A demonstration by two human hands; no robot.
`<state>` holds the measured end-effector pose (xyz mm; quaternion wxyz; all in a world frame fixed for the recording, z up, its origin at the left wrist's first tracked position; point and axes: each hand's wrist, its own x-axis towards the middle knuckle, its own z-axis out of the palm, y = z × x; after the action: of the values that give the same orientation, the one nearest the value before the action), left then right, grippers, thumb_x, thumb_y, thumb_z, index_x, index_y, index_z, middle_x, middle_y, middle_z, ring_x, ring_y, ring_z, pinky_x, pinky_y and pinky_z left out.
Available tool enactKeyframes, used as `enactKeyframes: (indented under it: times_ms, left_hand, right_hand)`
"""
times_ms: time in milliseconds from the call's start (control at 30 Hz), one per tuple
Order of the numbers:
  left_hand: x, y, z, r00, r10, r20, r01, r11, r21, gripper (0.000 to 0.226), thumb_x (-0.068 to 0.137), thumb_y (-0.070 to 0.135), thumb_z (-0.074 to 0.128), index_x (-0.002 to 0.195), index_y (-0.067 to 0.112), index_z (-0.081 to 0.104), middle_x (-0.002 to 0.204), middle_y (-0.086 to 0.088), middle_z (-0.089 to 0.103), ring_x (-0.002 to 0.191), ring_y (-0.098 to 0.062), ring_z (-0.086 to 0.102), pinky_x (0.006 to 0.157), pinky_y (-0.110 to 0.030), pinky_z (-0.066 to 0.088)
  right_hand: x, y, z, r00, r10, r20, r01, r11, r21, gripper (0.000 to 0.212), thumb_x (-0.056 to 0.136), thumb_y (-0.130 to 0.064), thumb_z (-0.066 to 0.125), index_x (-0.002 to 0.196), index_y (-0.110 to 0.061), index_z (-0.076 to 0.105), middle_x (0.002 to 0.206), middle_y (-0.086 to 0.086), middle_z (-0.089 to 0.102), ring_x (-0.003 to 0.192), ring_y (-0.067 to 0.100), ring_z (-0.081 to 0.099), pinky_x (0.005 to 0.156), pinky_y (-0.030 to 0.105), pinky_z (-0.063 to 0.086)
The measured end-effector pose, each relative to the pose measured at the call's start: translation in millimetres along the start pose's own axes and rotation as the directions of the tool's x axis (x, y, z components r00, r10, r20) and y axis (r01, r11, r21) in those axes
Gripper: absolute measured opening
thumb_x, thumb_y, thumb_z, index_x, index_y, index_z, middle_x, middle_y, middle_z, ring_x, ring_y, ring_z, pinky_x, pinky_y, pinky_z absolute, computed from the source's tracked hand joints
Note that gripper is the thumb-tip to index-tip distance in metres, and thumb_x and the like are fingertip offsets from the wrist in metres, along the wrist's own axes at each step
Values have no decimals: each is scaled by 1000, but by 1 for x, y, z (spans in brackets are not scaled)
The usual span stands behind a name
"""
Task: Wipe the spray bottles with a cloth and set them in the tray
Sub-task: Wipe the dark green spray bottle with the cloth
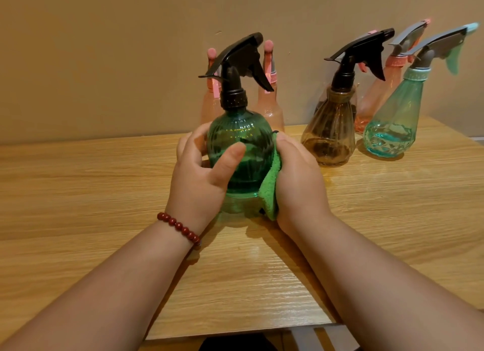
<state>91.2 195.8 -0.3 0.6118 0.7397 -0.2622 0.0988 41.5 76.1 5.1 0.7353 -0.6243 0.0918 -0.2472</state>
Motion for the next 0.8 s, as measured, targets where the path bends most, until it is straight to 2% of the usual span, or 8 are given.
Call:
enactKeyframes:
  times_ms: [67,133,233,300,400,533,700,800]
  left_hand:
    - [-1,2,0,1000,9,-16,-10,999,-52,77,71,68,61,133,25,47,122,3,60,110,-3,60,84,-23,54]
    - [-2,5,2,1000,-23,0,23,988,-150,65,79,53,60,134,24,40,119,3,62,105,-2,63,78,-17,53]
    - [-2,7,3,999,-37,11,38,968,-246,64,79,46,61,131,17,38,113,2,64,102,-8,65,78,-21,53]
    - [0,6,1,998,-63,-29,52,955,-291,74,69,49,66,130,15,39,110,4,66,103,-13,66,82,-28,54]
    - [1,5,-2,996,-88,-26,76,950,-304,73,64,47,71,125,15,46,102,5,68,97,-14,68,76,-28,54]
    - [-1,5,-1,995,-79,58,91,966,-240,72,63,48,69,123,15,47,103,3,66,93,-11,68,69,-22,54]
    - [0,5,0,999,-47,26,52,972,-231,72,66,49,67,124,12,48,101,5,66,89,-5,67,69,-18,52]
    - [0,5,-2,998,-56,37,64,961,-268,69,64,48,67,121,14,50,97,8,67,89,-6,68,68,-20,53]
  right_hand:
    - [-2,0,-1,996,-94,-2,94,995,-33,33,104,-21,36,116,-15,66,102,-4,71,97,3,65,81,24,55]
    - [-4,1,-1,984,-178,-1,177,980,-88,33,104,-26,37,127,-22,60,118,-7,66,111,3,59,95,31,51]
    - [-9,3,5,896,-435,87,437,829,-350,38,102,-22,41,139,-20,48,137,-13,50,129,-3,42,109,22,37]
    - [-11,7,9,847,-504,170,528,760,-379,43,101,-19,43,144,-16,41,143,-13,42,137,-2,33,113,19,28]
    - [-10,6,8,902,-396,175,432,852,-297,42,102,-24,40,144,-21,41,142,-18,40,136,-4,34,113,20,29]
    - [-3,0,-2,976,-187,108,200,972,-123,36,103,-27,37,135,-28,54,129,-11,60,120,-1,53,102,27,46]
    - [-9,8,3,862,-473,183,507,795,-332,43,101,-22,41,143,-16,41,142,-14,40,137,-1,33,113,17,27]
    - [-7,1,4,915,-366,168,399,879,-261,38,102,-26,40,139,-26,48,136,-19,51,128,-5,44,107,19,38]
